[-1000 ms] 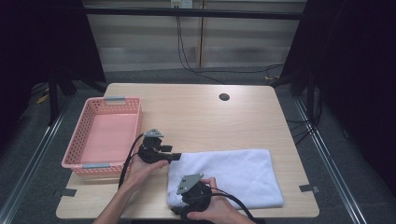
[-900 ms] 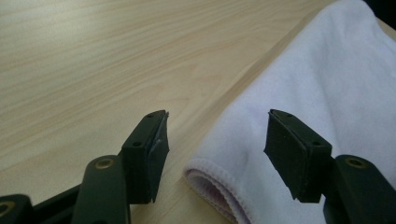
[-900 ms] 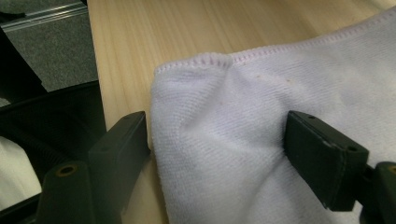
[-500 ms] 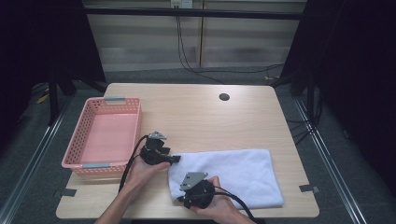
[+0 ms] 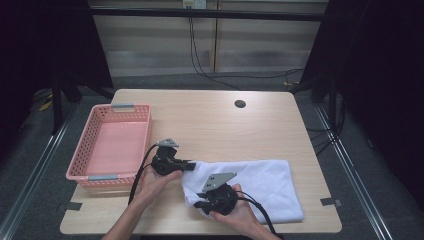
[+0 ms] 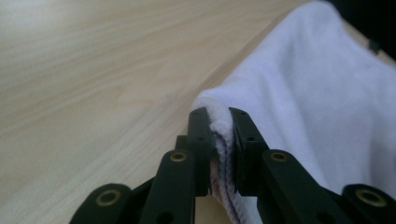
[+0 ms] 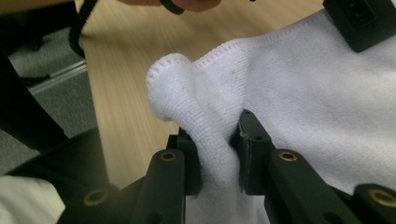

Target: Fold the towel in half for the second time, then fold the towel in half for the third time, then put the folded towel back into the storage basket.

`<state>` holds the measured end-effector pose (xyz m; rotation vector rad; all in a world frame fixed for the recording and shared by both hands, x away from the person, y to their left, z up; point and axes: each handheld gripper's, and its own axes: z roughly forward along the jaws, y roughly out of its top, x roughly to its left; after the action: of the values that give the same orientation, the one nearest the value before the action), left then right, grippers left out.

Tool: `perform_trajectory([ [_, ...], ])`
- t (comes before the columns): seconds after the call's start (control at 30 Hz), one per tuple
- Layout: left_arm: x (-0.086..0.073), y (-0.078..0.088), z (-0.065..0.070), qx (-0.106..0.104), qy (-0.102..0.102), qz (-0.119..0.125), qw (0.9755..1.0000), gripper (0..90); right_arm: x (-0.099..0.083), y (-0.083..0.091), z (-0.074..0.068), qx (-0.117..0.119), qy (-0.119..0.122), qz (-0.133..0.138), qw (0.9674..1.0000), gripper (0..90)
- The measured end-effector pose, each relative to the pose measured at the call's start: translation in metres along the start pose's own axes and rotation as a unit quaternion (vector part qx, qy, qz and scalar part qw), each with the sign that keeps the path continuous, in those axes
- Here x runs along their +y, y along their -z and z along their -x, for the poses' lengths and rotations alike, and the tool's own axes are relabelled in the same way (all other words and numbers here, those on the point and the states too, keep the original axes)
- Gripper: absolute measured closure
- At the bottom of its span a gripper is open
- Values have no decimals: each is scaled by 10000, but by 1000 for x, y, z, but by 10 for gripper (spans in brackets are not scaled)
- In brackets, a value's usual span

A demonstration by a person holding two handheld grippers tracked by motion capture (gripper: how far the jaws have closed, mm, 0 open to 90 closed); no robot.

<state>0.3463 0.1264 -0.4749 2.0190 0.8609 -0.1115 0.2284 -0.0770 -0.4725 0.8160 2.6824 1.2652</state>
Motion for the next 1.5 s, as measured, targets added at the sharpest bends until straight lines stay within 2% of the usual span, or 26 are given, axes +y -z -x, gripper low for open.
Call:
perform_trajectory([
  [0.1,9,8,6,-125,53,261,9996,801,3,9,0,-28,-17,176,9998,745],
  [0.2,17,12,10,6,-61,223,9997,802,9,17,1,5,-102,344,9994,745],
  [0.27,22,17,10,-57,-30,328,9994,804,13,20,2,30,-141,436,9989,746],
  [0.63,46,39,12,106,-164,431,9989,806,36,32,2,166,-246,969,9948,747],
  [0.93,52,62,15,334,-263,436,9981,806,55,29,-7,247,-198,1260,9915,750],
  [1.03,58,66,20,356,-382,405,9978,807,57,31,-11,229,-197,1408,9896,749],
  [1.13,64,61,28,342,-490,398,9974,807,53,39,-12,139,-240,1561,9874,750],
  [1.27,73,44,41,229,-648,296,9972,805,39,56,-12,-62,-354,1709,9846,750],
  [1.3,79,33,49,205,-728,256,9968,806,35,60,-11,-102,-389,1747,9838,750],
  [1.33,79,33,49,205,-728,256,9968,804,35,60,-11,-102,-389,1747,9838,750],
  [1.37,82,22,55,167,-787,233,9965,804,19,75,-5,-239,-618,1903,9795,750],
  [1.4,82,22,55,167,-787,233,9965,802,19,75,-5,-239,-618,1903,9795,750],
  [1.43,84,13,59,149,-812,186,9964,801,8,84,-3,-416,-719,1936,9775,748],
  [1.5,86,-1,63,81,-809,119,9966,801,2,88,-2,-495,-767,1946,9766,748],
])
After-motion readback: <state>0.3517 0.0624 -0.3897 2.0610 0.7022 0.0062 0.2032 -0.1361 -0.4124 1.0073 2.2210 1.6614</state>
